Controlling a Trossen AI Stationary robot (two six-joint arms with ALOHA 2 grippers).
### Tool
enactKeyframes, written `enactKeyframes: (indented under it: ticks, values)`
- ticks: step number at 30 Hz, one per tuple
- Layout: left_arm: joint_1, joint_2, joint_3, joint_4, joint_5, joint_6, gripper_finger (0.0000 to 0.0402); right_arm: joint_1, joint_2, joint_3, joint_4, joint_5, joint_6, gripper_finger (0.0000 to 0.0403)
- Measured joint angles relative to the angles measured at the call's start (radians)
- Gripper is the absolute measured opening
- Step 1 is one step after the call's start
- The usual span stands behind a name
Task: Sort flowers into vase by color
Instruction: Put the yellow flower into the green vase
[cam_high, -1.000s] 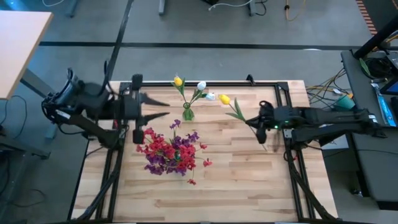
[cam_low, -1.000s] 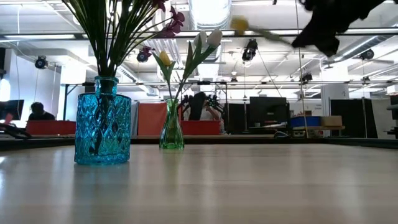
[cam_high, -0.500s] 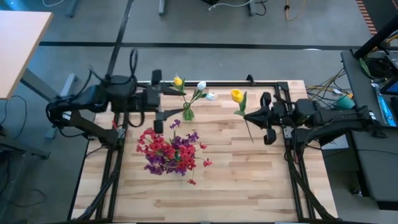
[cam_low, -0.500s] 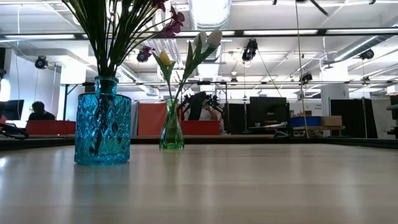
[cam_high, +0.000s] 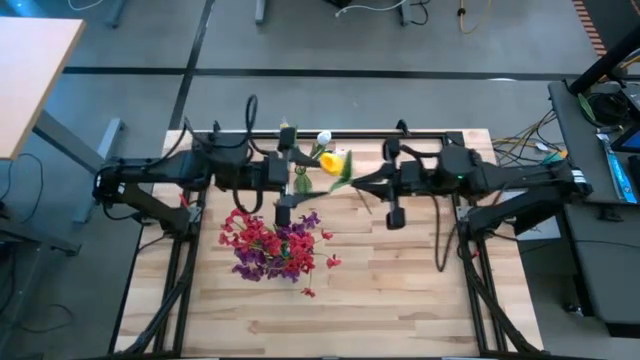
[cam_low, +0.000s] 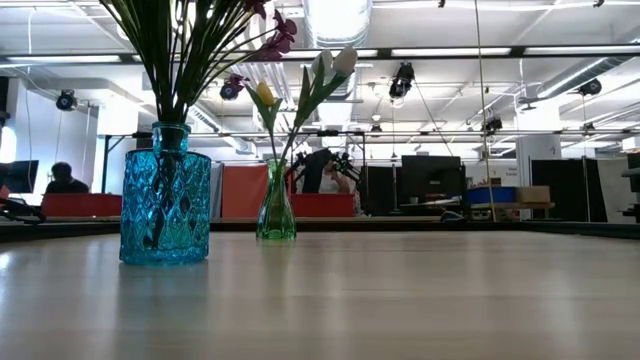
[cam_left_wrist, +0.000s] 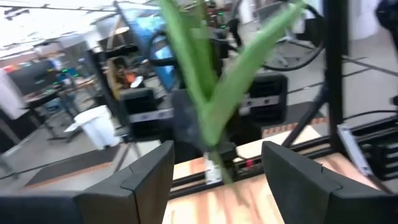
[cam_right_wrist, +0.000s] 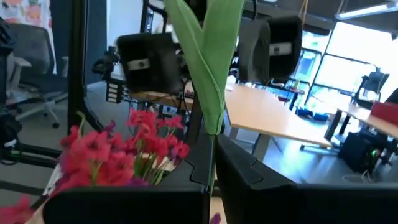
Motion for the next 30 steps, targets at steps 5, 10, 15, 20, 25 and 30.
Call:
enactKeyframes:
  ticks: [5, 10, 15, 20, 25, 30]
  values:
    - [0.000, 0.034, 0.011, 0.005, 0.026, -0.004, 0.0226, 0.000, 0.089, 0.104, -0.010, -0.026, -0.041, 0.0009]
    - [-0.001, 0.051, 0.011, 0.061, 0.068, -0.016, 0.0221, 0.000, 0.150, 0.168, -0.021, -0.044, -0.075, 0.0009]
    - [-0.001, 0.052, 0.011, 0.084, 0.069, -0.015, 0.0184, 0.000, 0.185, 0.186, -0.020, -0.044, -0.096, 0.0009]
    - [0.000, 0.050, 0.011, 0.077, 0.069, -0.019, 0.0103, 0.000, 0.182, 0.187, -0.002, -0.041, -0.101, 0.0009]
    - [0.000, 0.048, 0.011, 0.078, 0.067, -0.030, 0.0018, 0.000, 0.175, 0.186, 0.008, -0.041, -0.075, 0.0019]
    - [0.002, 0.048, 0.015, 0.065, 0.061, -0.031, 0.0012, -0.011, 0.171, 0.186, 0.004, -0.036, -0.044, 0.0079]
